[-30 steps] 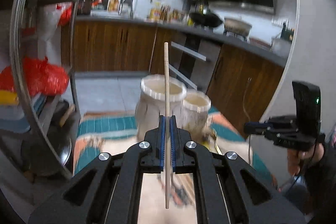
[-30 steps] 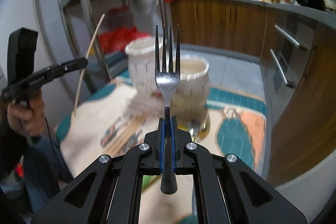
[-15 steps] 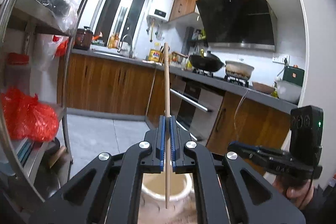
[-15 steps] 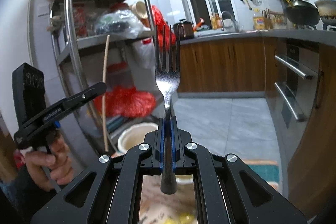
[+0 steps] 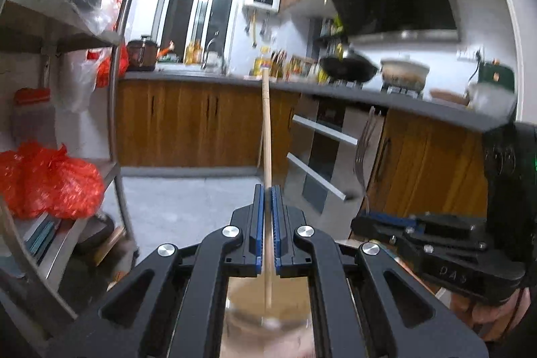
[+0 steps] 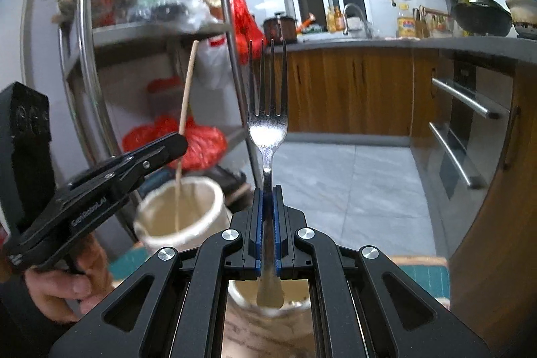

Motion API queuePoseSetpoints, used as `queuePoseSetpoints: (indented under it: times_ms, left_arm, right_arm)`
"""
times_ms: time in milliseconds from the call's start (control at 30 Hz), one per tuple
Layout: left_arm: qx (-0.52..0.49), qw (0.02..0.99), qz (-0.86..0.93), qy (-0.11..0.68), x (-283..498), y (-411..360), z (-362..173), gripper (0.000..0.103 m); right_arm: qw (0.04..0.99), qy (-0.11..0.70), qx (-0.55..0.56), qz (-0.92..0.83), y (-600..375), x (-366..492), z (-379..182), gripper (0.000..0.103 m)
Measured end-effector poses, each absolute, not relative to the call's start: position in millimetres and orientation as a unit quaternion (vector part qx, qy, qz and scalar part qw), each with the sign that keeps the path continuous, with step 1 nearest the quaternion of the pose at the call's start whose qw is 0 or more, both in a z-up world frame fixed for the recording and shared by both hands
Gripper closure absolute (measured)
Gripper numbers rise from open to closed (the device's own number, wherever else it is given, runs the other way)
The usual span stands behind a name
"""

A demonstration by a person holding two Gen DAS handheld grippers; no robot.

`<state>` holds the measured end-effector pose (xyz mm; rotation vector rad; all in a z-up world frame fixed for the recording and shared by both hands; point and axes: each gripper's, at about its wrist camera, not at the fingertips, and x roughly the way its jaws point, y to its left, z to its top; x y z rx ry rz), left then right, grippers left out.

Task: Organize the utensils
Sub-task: 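Lift the chopstick into the taller white pot while the right tool lowers the fork into the shorter pot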

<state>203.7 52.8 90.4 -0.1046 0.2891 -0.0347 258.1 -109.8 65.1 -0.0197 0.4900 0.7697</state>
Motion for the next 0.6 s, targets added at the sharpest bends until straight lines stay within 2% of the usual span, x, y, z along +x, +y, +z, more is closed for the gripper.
queuePoseSetpoints:
  times_ms: [167,300,600]
  left_arm:
    - [-0.033,0.982,-0.009,0.183,196,48,82,0.099]
    - [-0.062,0.971,-0.016,0.229,203,57,76,0.099]
    - [-0.057,0.962,-0.026,0.265,221,60,73,0.099]
  right_arm:
    - [0.896,0.259,-0.019,0.36,-110,255,55,0.097]
    - [0.891,0.279,-0.024,0.357,-106,255,47,0.097]
    - [0.879,0.314,-0.029,0.357,-94,265,40,0.097]
